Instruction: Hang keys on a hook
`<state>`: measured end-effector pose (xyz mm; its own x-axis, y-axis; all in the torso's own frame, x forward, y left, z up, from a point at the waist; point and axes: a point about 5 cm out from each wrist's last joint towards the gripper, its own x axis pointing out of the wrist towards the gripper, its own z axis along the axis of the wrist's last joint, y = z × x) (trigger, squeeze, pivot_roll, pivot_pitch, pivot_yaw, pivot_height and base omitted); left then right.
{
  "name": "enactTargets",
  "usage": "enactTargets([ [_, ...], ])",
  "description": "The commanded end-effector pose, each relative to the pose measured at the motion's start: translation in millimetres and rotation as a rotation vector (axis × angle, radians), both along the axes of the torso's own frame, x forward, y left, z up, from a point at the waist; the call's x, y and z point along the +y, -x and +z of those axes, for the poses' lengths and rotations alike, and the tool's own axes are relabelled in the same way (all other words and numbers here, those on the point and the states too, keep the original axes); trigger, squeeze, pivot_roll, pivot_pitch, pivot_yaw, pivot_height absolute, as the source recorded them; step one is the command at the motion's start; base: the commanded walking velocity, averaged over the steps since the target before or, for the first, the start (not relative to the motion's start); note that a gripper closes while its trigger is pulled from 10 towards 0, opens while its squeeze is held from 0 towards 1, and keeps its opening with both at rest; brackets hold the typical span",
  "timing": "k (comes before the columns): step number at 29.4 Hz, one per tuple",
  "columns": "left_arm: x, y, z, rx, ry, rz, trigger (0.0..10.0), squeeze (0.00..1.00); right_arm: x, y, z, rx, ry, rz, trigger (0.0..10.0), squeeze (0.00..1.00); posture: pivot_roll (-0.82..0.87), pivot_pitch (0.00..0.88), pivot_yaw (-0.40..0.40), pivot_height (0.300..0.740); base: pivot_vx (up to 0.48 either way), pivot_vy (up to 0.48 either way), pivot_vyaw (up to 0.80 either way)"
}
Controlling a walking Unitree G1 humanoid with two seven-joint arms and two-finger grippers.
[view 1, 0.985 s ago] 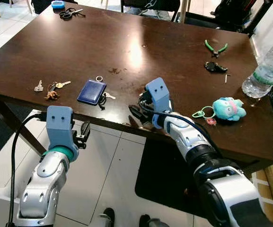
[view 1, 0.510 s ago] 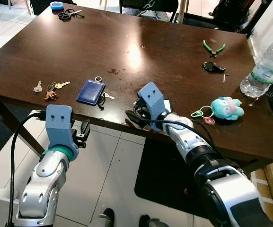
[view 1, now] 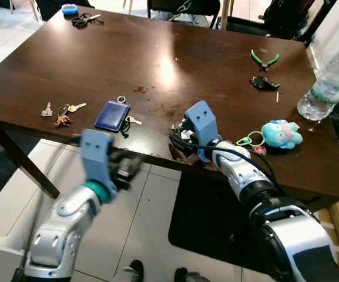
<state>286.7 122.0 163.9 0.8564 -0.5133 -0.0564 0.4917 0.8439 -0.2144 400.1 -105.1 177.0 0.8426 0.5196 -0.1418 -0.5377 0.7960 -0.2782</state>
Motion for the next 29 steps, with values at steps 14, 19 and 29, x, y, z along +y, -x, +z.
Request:
enactTargets([
  [14, 10.5, -6.6, -7.5, 0.027, -0.028, 0.109, 10.0, 0.00, 0.5, 3.9, -17.1, 0.025, 0.074, -0.009, 10.0, 0.00, 0.00, 0.116, 0.047, 0.740, 0.000, 0.000, 0.00],
  [19, 12.4, -8.4, -8.0, 0.033, -0.021, 0.122, 10.0, 0.00, 12.2, 4.2, -15.0, 0.064, 0.007, 0.031, 10.0, 0.00, 0.01, 0.116, 0.037, 0.740, 0.000, 0.000, 0.00],
  [29, 13.7, -4.1, -5.6, 0.036, -0.002, 0.157, 10.0, 0.00, 29.7, 0.2, 0.1, 0.103, -0.115, 0.055, 10.0, 0.00, 0.03, 0.134, 0.014, 0.740, 0.000, 0.000, 0.00],
])
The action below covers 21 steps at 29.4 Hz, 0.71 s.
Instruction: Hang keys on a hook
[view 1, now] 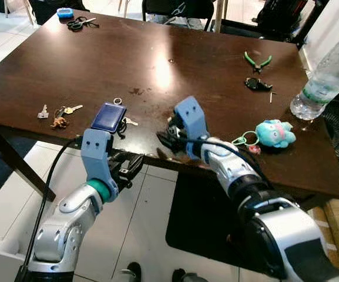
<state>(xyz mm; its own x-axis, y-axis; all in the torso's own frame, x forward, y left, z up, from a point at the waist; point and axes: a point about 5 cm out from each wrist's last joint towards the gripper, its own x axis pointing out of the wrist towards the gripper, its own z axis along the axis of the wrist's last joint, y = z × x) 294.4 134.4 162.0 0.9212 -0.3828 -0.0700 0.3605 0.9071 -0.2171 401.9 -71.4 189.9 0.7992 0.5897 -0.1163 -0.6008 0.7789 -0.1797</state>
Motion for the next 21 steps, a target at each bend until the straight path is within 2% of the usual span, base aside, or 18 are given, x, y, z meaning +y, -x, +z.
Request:
enactTargets([
  [1, 1.3, 3.7, -3.7, 0.022, 0.003, 0.011, 10.0, 0.00, -4.0, 2.0, -12.8, 0.068, -0.013, -0.012, 10.0, 0.00, 0.03, 0.134, 0.014, 0.740, 0.000, 0.000, 0.00],
  [5, 2.5, 4.9, -4.0, 0.027, 0.006, 0.014, 10.0, 0.00, -16.6, 0.4, -15.1, 0.060, 0.020, -0.054, 10.0, 0.00, 0.02, 0.145, 0.033, 0.740, 0.000, 0.000, 0.00],
  [8, 5.7, 5.5, -4.5, 0.035, 0.007, 0.015, 10.0, 0.00, -30.4, -1.6, -14.3, 0.025, 0.085, -0.095, 10.0, 0.00, 0.01, 0.150, 0.045, 0.740, 0.000, 0.000, 0.00],
  [14, 5.5, 2.1, -4.1, 0.031, 0.009, 0.012, 10.0, 0.00, -38.3, -0.5, -18.3, 0.044, 0.060, -0.105, 10.0, 0.00, -0.05, 0.153, 0.046, 0.740, 0.000, 0.000, 0.00],
  [19, -4.0, -2.5, -1.6, 0.015, 0.018, 0.002, 10.0, 0.00, -47.1, -0.4, -20.2, 0.052, 0.068, -0.121, 10.0, 0.00, -0.07, 0.139, 0.040, 0.740, 0.000, 0.000, 0.00],
  [21, -7.5, -4.7, -1.9, 0.017, 0.015, -0.012, 10.0, 0.00, -49.9, 0.4, -23.3, 0.060, 0.060, -0.136, 10.0, 0.00, -0.06, 0.133, 0.062, 0.740, 0.000, 0.000, 0.00],
])
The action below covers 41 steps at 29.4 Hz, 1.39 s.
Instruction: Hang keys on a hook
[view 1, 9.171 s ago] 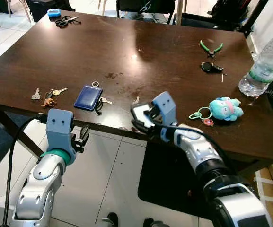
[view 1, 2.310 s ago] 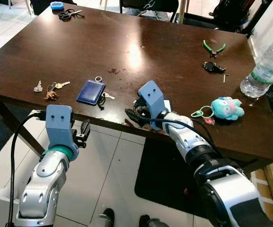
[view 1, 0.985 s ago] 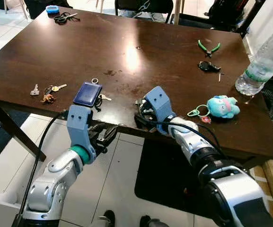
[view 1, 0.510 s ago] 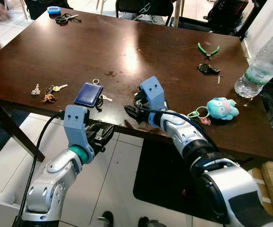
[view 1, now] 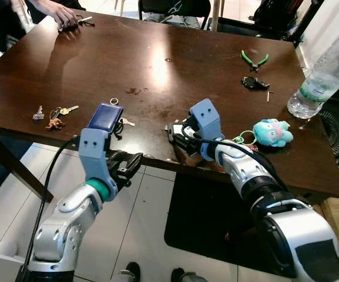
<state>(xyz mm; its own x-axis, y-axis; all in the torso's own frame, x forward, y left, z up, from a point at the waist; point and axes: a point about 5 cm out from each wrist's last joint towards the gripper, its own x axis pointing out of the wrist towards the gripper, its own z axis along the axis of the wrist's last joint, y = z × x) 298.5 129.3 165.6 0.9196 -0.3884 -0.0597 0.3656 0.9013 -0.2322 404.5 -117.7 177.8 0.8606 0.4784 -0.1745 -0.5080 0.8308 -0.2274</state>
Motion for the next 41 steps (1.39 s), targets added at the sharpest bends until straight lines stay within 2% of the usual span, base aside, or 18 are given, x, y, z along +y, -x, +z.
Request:
enactTargets([
  [1, -2.3, -0.6, -5.5, 0.021, -0.003, -0.008, 10.0, 0.00, -3.6, 3.1, -11.2, 0.036, -0.017, -0.016, 10.0, 0.00, -0.06, 0.133, 0.062, 0.740, 0.000, 0.000, 0.00],
  [9, 3.4, -2.5, -7.5, 0.038, -0.017, -0.005, 10.0, 0.00, 0.0, 4.9, -17.8, 0.059, -0.063, -0.038, 10.0, 0.00, -0.03, 0.127, 0.084, 0.740, 0.000, 0.000, 0.00],
  [19, 4.9, -0.7, -4.7, 0.032, -0.030, 0.004, 10.0, 0.00, 5.7, 0.6, -8.6, 0.071, -0.110, -0.061, 10.0, 0.00, 0.00, 0.145, 0.078, 0.740, 0.000, 0.000, 0.00],
  [21, 4.8, 2.9, -3.0, 0.030, -0.031, 0.010, 10.0, 0.00, 14.5, 0.9, -9.3, 0.085, -0.117, -0.053, 10.0, 0.00, 0.04, 0.165, 0.067, 0.740, 0.000, 0.000, 0.00],
  [28, 4.6, 10.1, -2.0, 0.032, -0.027, 0.016, 10.0, 0.00, 25.3, 2.7, -11.6, 0.096, -0.121, -0.030, 10.0, 0.00, 0.05, 0.179, 0.058, 0.740, 0.000, 0.000, 0.00],
  [41, 4.0, 18.6, -0.1, 0.042, -0.018, 0.019, 10.0, 0.00, 27.7, 5.1, -17.5, 0.110, -0.107, -0.016, 10.0, 0.00, 0.06, 0.208, 0.054, 0.740, 0.000, 0.000, 0.00],
])
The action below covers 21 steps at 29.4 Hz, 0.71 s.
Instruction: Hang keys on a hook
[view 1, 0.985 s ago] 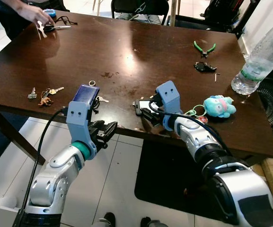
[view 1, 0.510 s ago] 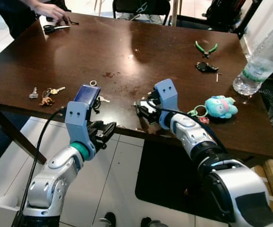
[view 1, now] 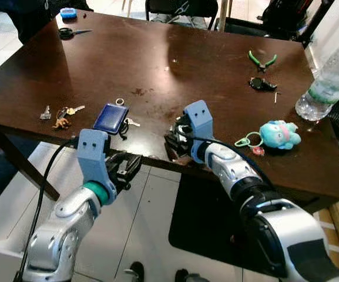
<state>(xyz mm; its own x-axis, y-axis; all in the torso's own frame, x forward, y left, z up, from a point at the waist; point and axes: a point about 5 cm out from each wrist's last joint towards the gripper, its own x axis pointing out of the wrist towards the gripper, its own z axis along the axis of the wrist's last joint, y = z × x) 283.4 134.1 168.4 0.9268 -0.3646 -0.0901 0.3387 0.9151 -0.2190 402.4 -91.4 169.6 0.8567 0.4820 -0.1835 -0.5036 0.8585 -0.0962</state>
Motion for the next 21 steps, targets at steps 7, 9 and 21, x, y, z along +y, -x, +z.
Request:
enactTargets([
  [7, -0.1, 4.6, -2.0, 0.025, 0.008, -0.002, 10.0, 0.00, 0.0, 2.5, -7.8, 0.032, -0.011, 0.003, 0.0, 0.00, 0.06, 0.214, 0.056, 0.740, 0.000, 0.000, 0.00],
  [9, 0.3, 4.1, -2.0, 0.028, 0.006, 0.000, 10.0, 0.00, 0.9, 1.8, -4.9, 0.021, -0.018, 0.009, 0.0, 0.00, 0.06, 0.208, 0.057, 0.740, 0.000, 0.000, 0.00],
  [21, 2.7, -0.6, -4.2, 0.033, 0.000, 0.006, 10.0, 0.00, 3.3, -1.6, 15.5, -0.066, -0.105, 0.037, 10.0, 0.00, 0.04, 0.178, 0.060, 0.740, 0.000, 0.000, 0.00],
])
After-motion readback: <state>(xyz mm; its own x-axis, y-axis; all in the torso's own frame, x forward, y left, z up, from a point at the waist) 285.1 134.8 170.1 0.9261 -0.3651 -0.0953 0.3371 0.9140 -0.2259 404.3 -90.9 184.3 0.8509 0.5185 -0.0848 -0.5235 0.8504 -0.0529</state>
